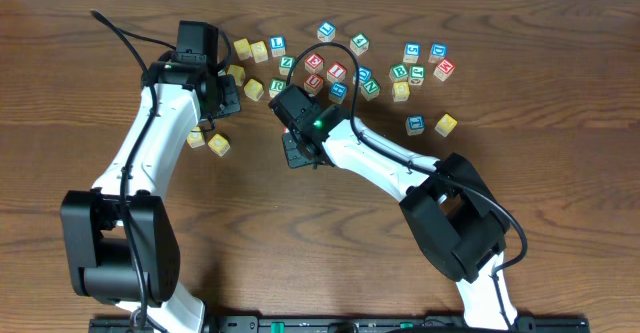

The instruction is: Spell out AI2

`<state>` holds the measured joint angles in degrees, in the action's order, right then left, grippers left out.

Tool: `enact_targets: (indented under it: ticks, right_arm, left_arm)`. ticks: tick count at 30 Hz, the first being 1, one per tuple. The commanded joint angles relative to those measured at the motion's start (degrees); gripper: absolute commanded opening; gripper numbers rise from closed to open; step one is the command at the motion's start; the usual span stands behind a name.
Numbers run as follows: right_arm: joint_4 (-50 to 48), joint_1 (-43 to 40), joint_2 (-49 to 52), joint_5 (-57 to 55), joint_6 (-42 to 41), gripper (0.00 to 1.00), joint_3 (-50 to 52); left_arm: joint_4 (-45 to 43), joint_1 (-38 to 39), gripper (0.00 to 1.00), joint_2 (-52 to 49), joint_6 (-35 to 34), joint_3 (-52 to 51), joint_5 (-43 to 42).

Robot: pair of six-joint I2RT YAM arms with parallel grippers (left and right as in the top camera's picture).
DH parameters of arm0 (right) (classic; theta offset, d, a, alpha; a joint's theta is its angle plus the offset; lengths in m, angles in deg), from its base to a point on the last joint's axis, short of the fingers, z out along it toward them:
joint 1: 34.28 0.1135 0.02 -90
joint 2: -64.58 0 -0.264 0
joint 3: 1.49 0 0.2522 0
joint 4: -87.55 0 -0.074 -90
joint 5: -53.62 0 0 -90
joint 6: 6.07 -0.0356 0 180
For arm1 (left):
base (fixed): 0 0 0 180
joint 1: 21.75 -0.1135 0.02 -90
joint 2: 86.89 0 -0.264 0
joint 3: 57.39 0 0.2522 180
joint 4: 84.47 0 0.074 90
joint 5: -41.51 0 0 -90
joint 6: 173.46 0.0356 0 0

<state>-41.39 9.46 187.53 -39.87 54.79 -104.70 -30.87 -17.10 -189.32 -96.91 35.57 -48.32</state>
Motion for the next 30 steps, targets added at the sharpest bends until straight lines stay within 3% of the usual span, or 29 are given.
enact_targets:
  ticks: [1, 14, 23, 30]
  right_arm:
    - [-0.7, -0.3, 0.9, -2.3, -0.8, 0.01, 0.1]
    - [-1.0, -0.3, 0.6, -1.9, -0.5, 0.01, -0.3]
    - [7.3, -1.8, -8.1, 0.9, 0.2, 0.01, -4.7]
    - [11.6, -2.2, -7.4, 0.8, -1.1, 0.01, -2.9]
  left_arm:
    - [0.2, 0.0, 0.08, -0.8, 0.7, 0.6, 0.5]
    - [0.2, 0.0, 0.08, -0.8, 0.7, 0.5, 0.5]
    - [0.6, 0.0, 0.08, -0.8, 0.7, 0.5, 0.5]
    - [0.6, 0.0, 0.08, -0.8, 0.7, 0.5, 0.5]
